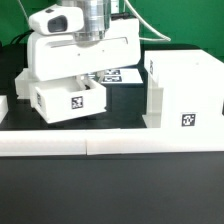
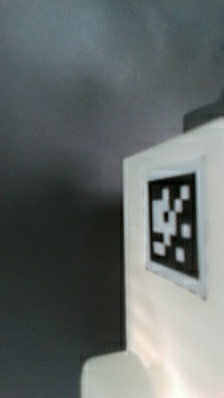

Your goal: Assemble drawer

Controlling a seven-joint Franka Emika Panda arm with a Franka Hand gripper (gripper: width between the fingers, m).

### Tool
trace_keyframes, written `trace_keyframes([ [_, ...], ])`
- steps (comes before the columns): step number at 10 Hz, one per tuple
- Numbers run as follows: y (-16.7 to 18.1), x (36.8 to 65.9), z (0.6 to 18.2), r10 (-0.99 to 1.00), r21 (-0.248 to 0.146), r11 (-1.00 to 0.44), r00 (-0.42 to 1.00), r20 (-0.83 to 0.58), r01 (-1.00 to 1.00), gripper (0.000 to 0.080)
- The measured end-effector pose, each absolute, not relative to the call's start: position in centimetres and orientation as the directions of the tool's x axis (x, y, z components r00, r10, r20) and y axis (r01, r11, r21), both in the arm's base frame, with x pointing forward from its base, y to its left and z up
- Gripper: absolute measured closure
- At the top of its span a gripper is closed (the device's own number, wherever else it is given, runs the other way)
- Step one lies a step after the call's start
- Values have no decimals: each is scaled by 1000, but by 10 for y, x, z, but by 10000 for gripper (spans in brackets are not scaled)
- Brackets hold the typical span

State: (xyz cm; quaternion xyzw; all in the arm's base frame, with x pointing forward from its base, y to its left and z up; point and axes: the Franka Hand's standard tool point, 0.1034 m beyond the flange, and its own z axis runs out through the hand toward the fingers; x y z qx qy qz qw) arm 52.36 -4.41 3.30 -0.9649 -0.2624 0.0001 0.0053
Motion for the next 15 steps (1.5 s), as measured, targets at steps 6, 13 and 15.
trace_keyframes([
  [6, -47, 527, 32, 817, -14, -577, 577, -20, 817, 757],
  [13, -43, 533, 30, 980, -16, -195, 194, -38, 981, 757],
  [15, -47, 532, 30, 996, -21, -74, 73, -49, 997, 757],
])
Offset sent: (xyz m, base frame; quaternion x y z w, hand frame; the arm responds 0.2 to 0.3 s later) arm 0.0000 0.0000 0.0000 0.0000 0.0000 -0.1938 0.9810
